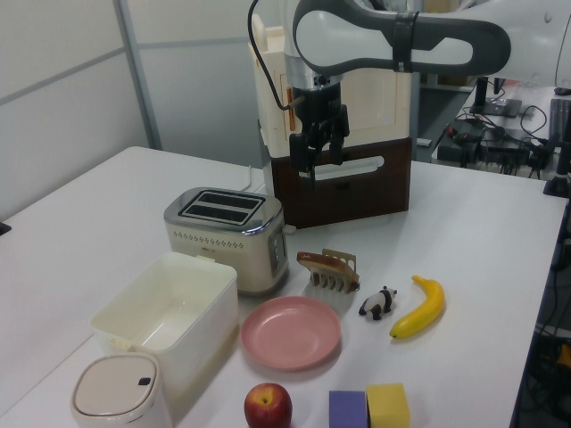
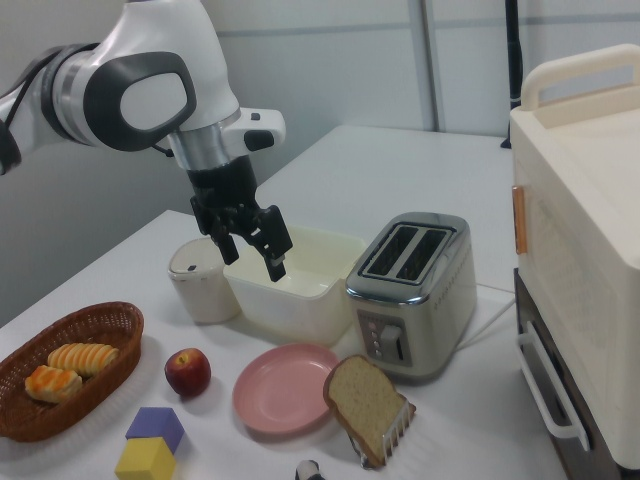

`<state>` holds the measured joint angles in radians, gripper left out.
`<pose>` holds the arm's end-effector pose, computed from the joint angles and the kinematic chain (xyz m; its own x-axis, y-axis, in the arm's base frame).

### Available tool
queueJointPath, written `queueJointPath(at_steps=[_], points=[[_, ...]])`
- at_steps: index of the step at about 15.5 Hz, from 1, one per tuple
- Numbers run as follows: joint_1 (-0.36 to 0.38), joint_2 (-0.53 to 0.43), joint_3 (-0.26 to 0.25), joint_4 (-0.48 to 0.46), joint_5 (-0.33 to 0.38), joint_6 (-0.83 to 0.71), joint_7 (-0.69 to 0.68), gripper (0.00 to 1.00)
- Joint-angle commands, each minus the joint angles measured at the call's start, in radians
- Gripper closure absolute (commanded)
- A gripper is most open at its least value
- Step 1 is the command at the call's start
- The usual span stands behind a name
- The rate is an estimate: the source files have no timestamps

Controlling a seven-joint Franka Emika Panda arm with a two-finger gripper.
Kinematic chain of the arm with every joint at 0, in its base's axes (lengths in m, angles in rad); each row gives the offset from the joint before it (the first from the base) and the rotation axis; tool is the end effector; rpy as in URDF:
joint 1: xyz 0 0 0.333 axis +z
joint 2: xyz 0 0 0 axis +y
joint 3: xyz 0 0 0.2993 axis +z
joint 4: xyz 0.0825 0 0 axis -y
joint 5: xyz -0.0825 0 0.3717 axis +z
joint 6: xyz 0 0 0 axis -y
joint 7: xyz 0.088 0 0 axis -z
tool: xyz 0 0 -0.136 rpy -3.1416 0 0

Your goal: Put the bread in the toaster

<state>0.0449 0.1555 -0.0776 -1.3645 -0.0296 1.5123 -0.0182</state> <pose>0.5814 -0.0197 0.5809 0.9998 -0.0154 -0.0079 -0.0151 -0.9990 0.0414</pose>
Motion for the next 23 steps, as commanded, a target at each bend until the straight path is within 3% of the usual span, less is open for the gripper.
queueJointPath(at_steps=[1,15,23], points=[[0.007,-0.028,-0.002,-0.039,-0.001,0.008,-0.019,0.0],[0.007,-0.022,-0.002,-0.067,-0.003,0.025,-0.02,0.0],[-0.004,-0.013,-0.013,-0.114,-0.015,0.163,-0.019,0.0]])
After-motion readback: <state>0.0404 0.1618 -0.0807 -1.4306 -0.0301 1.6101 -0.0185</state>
